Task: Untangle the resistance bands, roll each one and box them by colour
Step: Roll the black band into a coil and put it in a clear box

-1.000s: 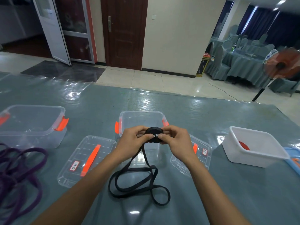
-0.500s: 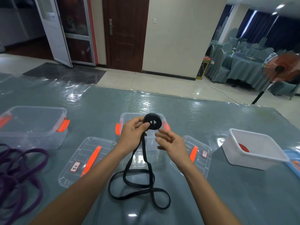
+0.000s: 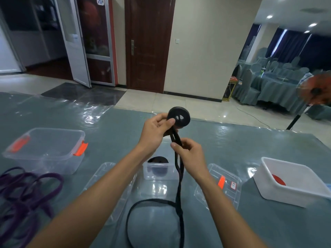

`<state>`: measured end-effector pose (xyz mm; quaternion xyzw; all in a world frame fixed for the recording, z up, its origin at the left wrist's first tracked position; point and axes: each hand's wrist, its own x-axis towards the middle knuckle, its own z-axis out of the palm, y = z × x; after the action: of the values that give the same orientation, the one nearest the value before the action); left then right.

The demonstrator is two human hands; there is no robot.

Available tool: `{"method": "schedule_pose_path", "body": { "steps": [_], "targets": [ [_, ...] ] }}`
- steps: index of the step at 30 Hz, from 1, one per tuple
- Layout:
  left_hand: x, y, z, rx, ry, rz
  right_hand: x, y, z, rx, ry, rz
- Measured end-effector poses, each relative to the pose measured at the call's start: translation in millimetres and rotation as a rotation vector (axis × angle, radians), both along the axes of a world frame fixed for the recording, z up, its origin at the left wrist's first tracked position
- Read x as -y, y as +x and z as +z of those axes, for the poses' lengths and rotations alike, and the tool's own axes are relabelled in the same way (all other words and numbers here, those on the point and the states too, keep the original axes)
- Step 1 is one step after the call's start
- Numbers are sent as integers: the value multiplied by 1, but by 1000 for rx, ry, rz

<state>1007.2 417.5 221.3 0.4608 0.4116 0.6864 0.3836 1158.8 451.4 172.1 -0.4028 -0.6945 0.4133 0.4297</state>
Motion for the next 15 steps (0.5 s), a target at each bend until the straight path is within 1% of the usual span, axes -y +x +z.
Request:
{"method": "schedule_pose_path", "body": {
  "steps": [4,7,9,11,13,15],
  "targets": [
    [0,-1,11,-46,47,14,1,1,14,130,257,-94],
    [3,1,14,-55,57,18,7,0,11,172,445,-130],
    [3,2,17,-44,62,13,9,-1,6,209,534,-169],
    [2,4,20,-52,73,4,9,-1,1,209,513,-188],
    [1,7,21,-75,80,-8,7,1,-5,179,382,-162],
    [2,10,18,-78,77,-18,7,3,-17,220,252,-99]
  ]
}}
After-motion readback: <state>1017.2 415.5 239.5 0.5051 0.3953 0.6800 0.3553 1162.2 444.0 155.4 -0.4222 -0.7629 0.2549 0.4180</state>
